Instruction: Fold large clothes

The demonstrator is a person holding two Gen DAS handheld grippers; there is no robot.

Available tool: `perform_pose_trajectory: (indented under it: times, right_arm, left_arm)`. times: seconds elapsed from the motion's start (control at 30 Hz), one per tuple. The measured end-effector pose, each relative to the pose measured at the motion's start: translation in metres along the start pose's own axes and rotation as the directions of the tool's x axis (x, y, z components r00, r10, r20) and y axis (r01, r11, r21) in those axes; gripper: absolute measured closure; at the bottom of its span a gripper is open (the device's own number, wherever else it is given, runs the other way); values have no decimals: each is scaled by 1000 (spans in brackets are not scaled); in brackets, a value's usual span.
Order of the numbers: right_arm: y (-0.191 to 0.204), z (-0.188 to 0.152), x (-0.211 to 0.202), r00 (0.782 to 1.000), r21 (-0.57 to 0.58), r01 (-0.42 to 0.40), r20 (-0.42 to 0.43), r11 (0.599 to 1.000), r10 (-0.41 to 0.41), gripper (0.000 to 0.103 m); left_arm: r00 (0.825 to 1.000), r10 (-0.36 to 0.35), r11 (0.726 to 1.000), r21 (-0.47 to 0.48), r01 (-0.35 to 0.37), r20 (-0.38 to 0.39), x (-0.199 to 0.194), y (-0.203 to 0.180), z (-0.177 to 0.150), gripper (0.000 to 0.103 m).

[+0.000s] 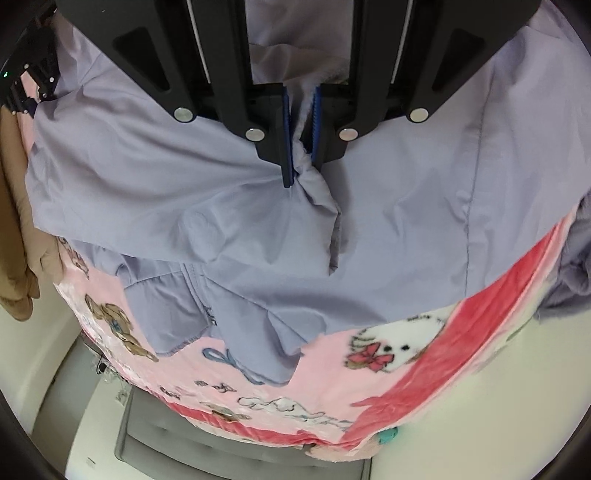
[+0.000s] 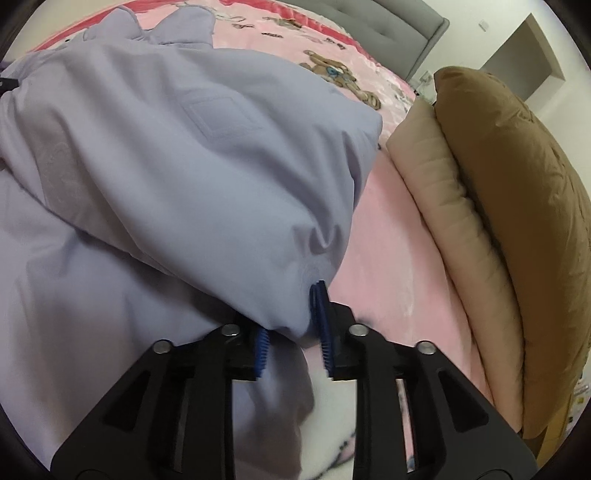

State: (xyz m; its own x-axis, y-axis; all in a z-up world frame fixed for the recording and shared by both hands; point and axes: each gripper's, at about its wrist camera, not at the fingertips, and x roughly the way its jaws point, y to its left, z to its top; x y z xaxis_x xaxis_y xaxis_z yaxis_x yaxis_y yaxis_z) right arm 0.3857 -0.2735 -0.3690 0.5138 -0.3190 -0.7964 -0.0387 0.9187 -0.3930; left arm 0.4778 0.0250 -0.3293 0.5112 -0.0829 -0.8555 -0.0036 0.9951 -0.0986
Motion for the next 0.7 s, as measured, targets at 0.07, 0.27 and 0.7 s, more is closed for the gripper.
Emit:
perform_pose_trajectory:
  times: [0.07,0.27,0.7]
  right_arm:
    - [-15,-7,-15,997,54,-61,57,997,58,54]
    - [-76,-16,-80,954,227,-223,251,948,164,28]
    - [-57,66,2,916,245,-398,155,884,370,67]
  left_arm:
    - [998,-15,1000,2,15,63,-17,3,1,83]
    - [958,51,998,12,-56,282,-84,20,-7,26]
    - [998,-34,999,43,32,47,-18,-21,-8,26]
